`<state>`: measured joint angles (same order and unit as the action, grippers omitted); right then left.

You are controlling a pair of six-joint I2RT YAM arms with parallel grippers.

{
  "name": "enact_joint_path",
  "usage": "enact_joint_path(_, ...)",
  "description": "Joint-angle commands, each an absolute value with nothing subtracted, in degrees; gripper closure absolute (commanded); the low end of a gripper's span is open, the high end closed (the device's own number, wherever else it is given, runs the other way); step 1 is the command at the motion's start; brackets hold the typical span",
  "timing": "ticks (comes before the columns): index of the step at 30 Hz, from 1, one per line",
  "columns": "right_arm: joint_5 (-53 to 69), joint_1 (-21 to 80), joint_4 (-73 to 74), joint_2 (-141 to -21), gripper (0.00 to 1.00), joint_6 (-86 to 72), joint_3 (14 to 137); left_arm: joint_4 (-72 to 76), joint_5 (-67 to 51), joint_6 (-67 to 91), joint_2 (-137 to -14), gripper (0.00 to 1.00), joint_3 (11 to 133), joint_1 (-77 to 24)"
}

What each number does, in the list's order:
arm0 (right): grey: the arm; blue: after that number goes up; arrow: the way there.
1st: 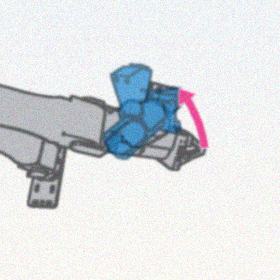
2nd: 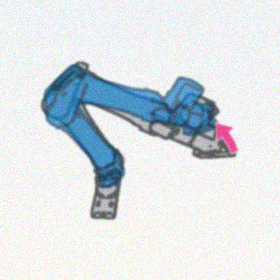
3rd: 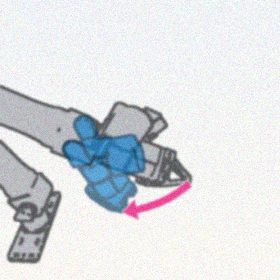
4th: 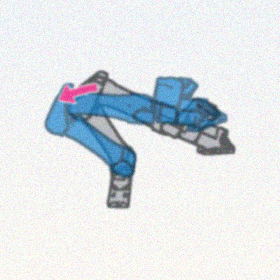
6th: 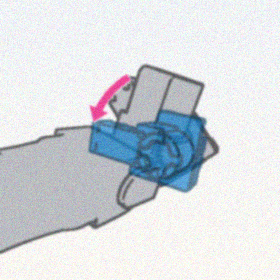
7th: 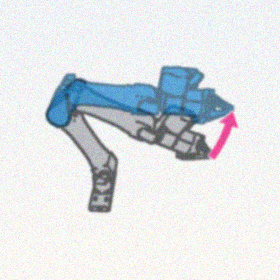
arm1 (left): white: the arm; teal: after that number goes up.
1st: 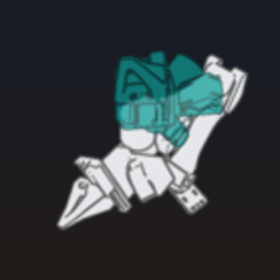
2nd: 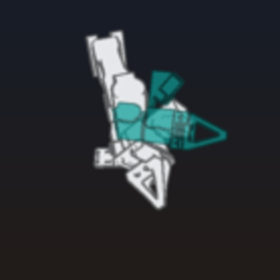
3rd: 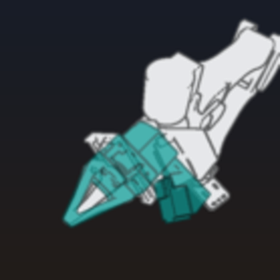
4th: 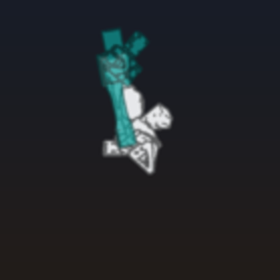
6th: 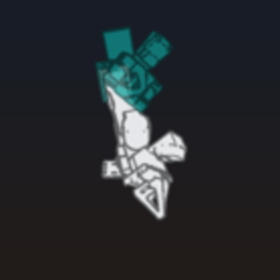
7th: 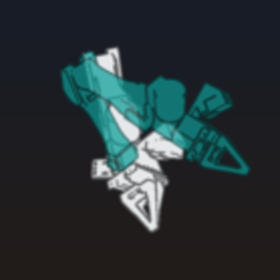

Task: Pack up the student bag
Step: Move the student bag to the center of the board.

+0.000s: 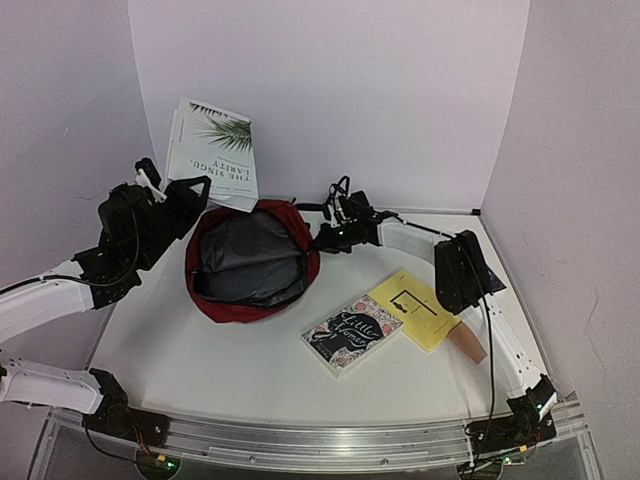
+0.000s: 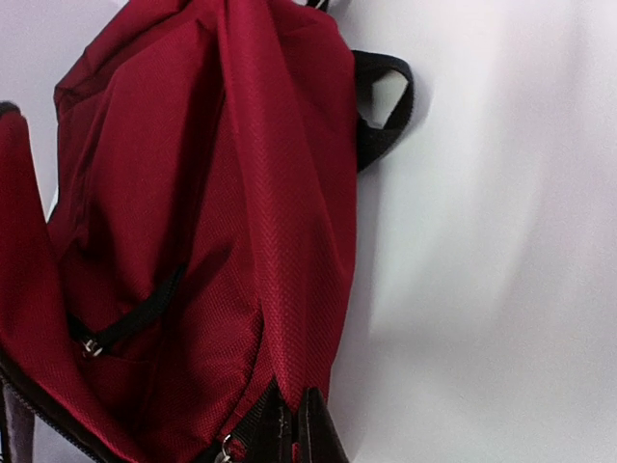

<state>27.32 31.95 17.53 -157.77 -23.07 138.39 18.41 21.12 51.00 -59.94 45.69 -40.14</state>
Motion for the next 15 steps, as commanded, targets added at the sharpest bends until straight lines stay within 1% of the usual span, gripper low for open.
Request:
enact_joint_path(1, 26.0, 26.2, 15.4, -147.7, 1.0, -30.3, 132.5, 19.2, 21.3, 51.0, -58.8, 1.0, 46.6, -40.2)
enact_joint_path(8, 23.9, 21.9, 9.0, -137.7, 1.0, -39.2, 115.5, 19.3, 21.3, 51.0, -59.4, 1.0, 46.5, -40.2)
enact_joint_path(15, 22.7, 23.0, 2.4, -126.0, 1.0, -45.9, 96.8, 14.9, 20.8, 52.0, -59.3, 1.0, 47.4, -40.2)
